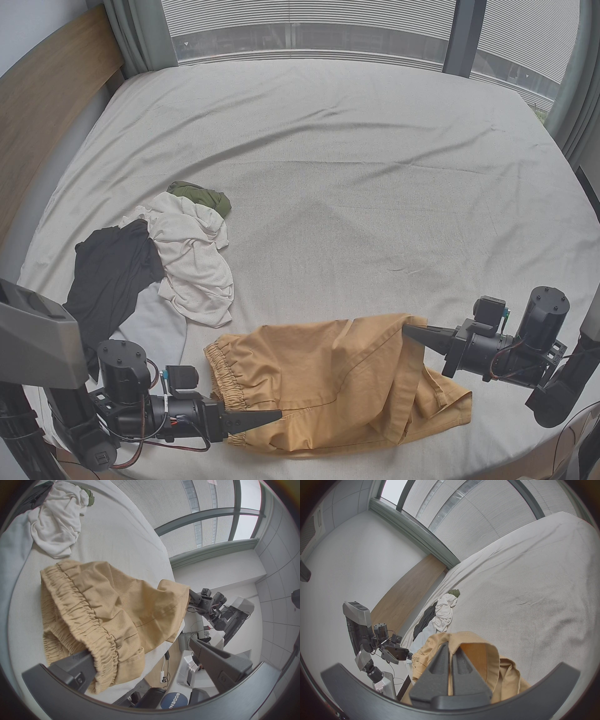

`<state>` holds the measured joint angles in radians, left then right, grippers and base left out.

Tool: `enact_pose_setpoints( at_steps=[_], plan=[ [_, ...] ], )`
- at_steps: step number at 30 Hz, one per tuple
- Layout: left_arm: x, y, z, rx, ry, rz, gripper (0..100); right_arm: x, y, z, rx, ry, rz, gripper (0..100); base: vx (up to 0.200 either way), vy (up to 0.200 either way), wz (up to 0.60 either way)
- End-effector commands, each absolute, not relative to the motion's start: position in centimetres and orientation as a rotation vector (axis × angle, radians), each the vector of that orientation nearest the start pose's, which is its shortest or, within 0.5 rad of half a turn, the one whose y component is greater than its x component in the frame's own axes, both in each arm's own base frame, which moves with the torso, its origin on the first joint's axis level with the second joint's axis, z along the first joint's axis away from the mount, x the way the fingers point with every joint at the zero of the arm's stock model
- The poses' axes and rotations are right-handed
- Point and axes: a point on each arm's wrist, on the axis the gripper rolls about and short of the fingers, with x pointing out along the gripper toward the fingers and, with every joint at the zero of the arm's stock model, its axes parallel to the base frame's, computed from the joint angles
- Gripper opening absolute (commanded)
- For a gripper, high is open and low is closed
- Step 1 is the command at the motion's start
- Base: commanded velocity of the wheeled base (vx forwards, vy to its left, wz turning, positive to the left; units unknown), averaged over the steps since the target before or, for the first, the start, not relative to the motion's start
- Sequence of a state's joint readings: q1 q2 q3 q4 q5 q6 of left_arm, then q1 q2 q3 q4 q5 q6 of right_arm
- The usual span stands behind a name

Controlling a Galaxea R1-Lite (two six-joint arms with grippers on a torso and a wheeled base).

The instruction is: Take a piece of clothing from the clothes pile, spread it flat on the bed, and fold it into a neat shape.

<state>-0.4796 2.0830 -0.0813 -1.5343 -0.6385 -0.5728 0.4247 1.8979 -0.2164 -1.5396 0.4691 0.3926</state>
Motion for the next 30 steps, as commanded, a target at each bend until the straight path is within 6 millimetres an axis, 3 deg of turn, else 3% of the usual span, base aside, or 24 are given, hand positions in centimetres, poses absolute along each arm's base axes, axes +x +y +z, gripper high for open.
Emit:
enact_pose_setpoints(
  at_steps=[1, 20, 21, 30],
  plan=[
    [19.9, -12.6, 0.4, -0.527, 0.876, -0.907, 100, 22.5, 11.2, 8.8, 0.369, 0.319, 0.851, 0, 0.000, 0.000, 0.00],
    [20.9, -12.9, 0.8, -0.527, 0.814, -0.874, 100, 22.5, 11.3, 8.8, 0.369, 0.321, 0.852, 0, 0.000, 0.000, 0.00],
    [20.9, -12.9, 0.8, -0.526, 0.810, -0.869, 0, 22.5, 11.3, 8.8, 0.369, 0.320, 0.851, 0, 0.000, 0.000, 0.00],
    [21.0, -13.0, 0.9, -0.524, 0.799, -0.870, 0, 22.5, 11.3, 8.8, 0.369, 0.320, 0.851, 0, 0.000, 0.000, 0.00]
  ],
)
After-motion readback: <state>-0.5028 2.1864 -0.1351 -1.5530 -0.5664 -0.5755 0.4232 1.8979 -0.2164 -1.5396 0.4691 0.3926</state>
